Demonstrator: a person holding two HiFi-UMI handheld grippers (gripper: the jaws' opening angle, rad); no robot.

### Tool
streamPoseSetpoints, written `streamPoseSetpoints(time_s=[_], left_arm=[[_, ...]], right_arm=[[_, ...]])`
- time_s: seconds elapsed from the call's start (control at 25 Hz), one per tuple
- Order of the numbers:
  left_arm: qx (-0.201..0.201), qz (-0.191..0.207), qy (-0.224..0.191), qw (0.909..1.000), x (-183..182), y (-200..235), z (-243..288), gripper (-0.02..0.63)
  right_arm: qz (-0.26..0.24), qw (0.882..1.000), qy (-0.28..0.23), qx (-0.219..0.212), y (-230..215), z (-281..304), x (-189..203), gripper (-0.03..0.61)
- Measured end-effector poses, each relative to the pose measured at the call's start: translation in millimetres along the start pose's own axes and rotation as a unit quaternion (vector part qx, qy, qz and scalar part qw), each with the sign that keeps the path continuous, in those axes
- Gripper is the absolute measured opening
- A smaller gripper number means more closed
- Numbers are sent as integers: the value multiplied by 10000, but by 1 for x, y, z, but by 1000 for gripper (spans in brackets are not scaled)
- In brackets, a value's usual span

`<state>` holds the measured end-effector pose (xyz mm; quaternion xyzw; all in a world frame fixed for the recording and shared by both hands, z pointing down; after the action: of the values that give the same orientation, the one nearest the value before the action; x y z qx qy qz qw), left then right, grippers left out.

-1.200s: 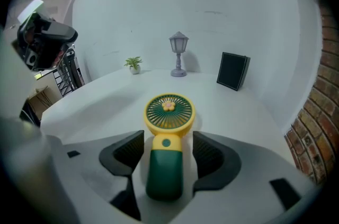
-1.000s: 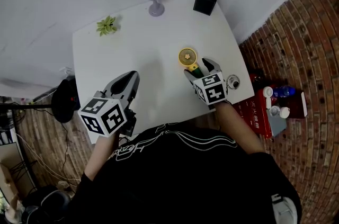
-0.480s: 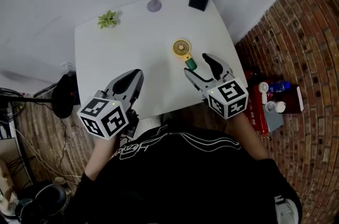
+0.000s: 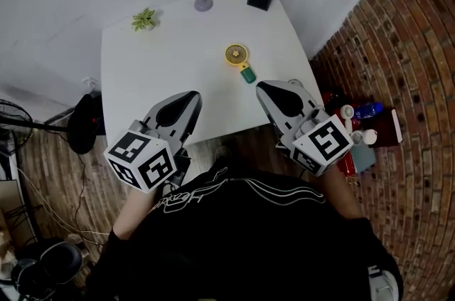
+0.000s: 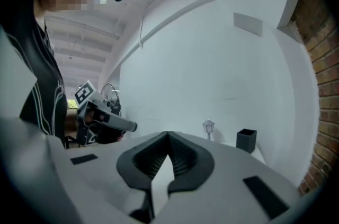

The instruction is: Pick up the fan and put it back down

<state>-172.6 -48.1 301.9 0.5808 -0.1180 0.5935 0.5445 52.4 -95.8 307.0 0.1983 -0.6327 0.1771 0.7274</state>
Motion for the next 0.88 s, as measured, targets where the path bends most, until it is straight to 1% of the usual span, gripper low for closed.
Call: streamPoseSetpoints(time_s=[0.12, 0.36, 0.52, 0.88], left_arm=[[203, 99, -91, 9997, 0, -15, -4, 35], [473, 244, -111, 9985, 2, -36, -6, 35], [542, 305, -87, 9980, 2, -41, -5, 35], [610, 313, 18, 9976, 0, -37, 6, 35]], right_arm=[[148, 9990, -264, -315, 11, -11, -13, 0], [397, 9972, -244, -580, 19, -22, -17, 0], [494, 9973, -178, -508, 18, -27, -15, 0], [608, 9974, -89, -382, 12, -26, -9, 0]])
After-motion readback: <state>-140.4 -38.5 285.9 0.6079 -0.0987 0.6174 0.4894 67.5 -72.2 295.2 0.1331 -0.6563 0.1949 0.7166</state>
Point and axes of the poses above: the fingertips, and each gripper's own axes: z forward along the fingers, y to its left, x out of its underside, the point moved 8 cm from there along -z, backward along the fingers, and after that the axes turned 8 degrees about -z, right-handed, at the moved point
